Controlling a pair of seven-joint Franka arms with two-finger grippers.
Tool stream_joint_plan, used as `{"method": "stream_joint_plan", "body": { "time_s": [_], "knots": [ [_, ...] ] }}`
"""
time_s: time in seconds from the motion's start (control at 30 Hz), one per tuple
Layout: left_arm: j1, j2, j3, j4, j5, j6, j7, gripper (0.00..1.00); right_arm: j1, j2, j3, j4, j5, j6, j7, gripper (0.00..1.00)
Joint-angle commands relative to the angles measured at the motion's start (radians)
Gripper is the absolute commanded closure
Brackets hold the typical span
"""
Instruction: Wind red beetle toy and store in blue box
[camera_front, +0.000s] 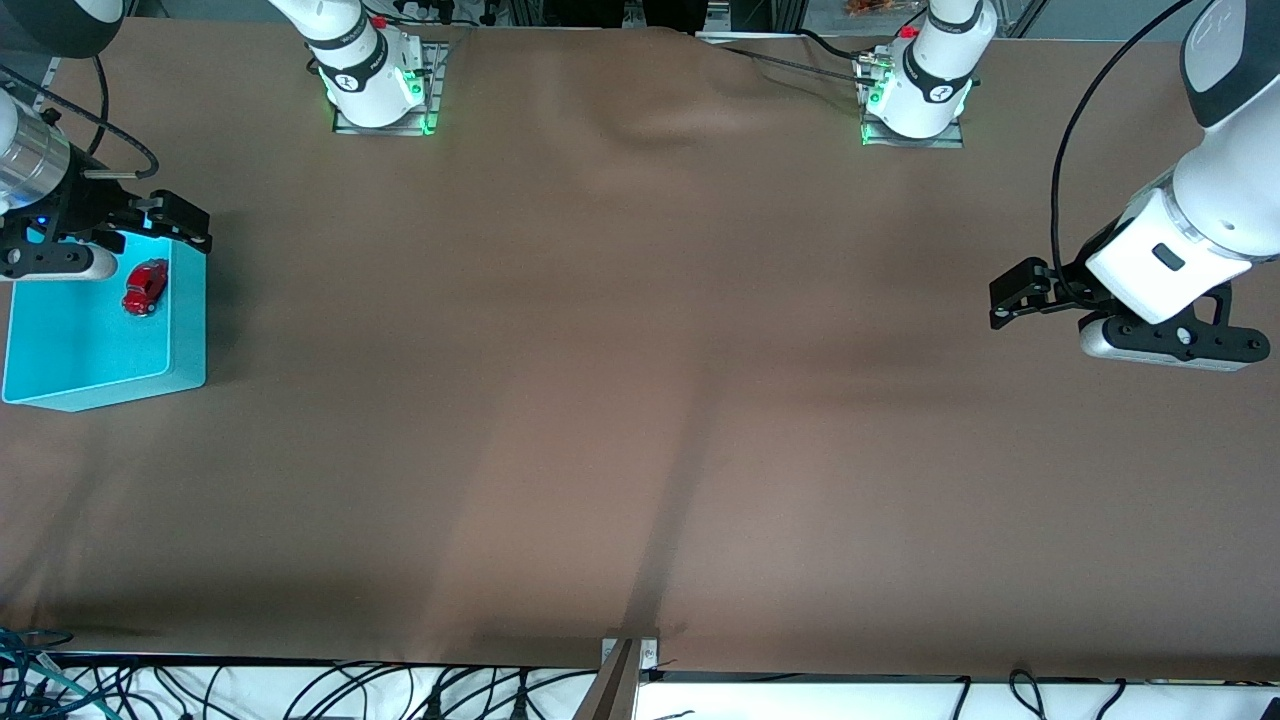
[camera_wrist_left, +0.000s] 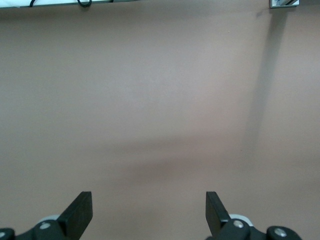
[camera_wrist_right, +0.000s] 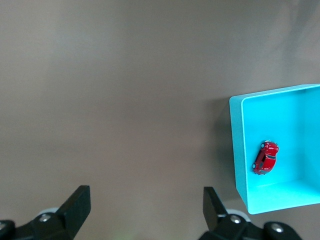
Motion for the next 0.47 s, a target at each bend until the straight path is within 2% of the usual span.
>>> {"method": "stream_joint_plan", "body": {
  "time_s": [0.0, 0.43],
  "knots": [
    [0.000, -0.004, 0.001, 0.012, -0.001, -0.013, 0.019, 0.00, -0.005, 0.019, 0.001, 0.036, -0.011, -0.026, -0.010, 0.00],
    [0.000, -0.004, 0.001, 0.012, -0.001, -0.013, 0.019, 0.00, -0.011, 0.022, 0.003, 0.036, -0.011, -0.028, -0.004, 0.00]
  ]
}}
